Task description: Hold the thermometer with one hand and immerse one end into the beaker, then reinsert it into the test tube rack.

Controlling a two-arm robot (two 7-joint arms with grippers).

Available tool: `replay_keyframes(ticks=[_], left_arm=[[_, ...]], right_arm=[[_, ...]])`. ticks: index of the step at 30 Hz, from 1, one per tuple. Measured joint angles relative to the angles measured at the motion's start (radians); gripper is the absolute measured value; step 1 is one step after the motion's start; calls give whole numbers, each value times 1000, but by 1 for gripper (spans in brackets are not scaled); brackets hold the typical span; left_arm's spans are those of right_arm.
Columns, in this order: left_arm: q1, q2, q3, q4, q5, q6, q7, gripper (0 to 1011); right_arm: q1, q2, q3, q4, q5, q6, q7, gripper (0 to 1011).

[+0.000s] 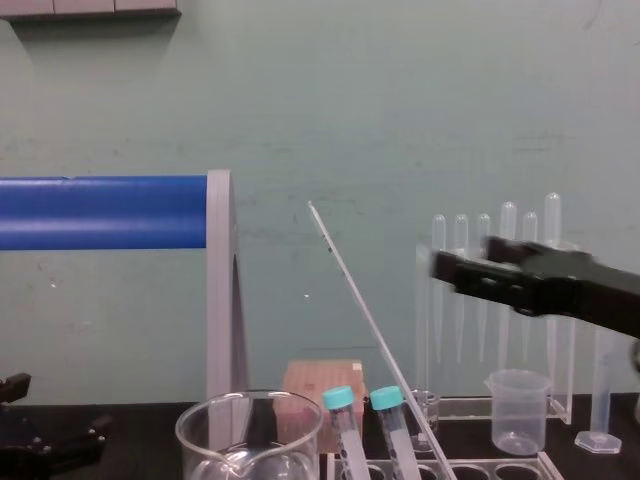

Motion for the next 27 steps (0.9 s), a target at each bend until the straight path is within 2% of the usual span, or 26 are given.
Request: replay_keyframes(ticks=[1,2,3,4,6,10,14,27], left_arm=[[0,0,0,0,0,0,0,1008],[0,0,0,0,0,0,0,1008],[0,0,0,0,0,0,0,1008],[0,0,0,0,0,0,0,1008],[0,0,0,0,0,0,0,1008],[0,0,0,0,0,0,0,1008],[0,0,0,0,0,0,0,1008],[0,0,0,0,0,0,0,1008]], right_arm=[[-13,3,11,-6,-19,0,-45,955],[-35,8,27,-13,-56,6,-124,982],[-35,8,27,-13,-56,6,-124,998],[-56,13,40,-15,-94,25,-202,1003],[-82,18,52,-8,-128,66,-278,1003],[-108,18,63,7,-154,114,-336,1003],[-120,11,72,15,-168,120,-356,1003],[-119,13,72,13,-168,121,-360,1003]])
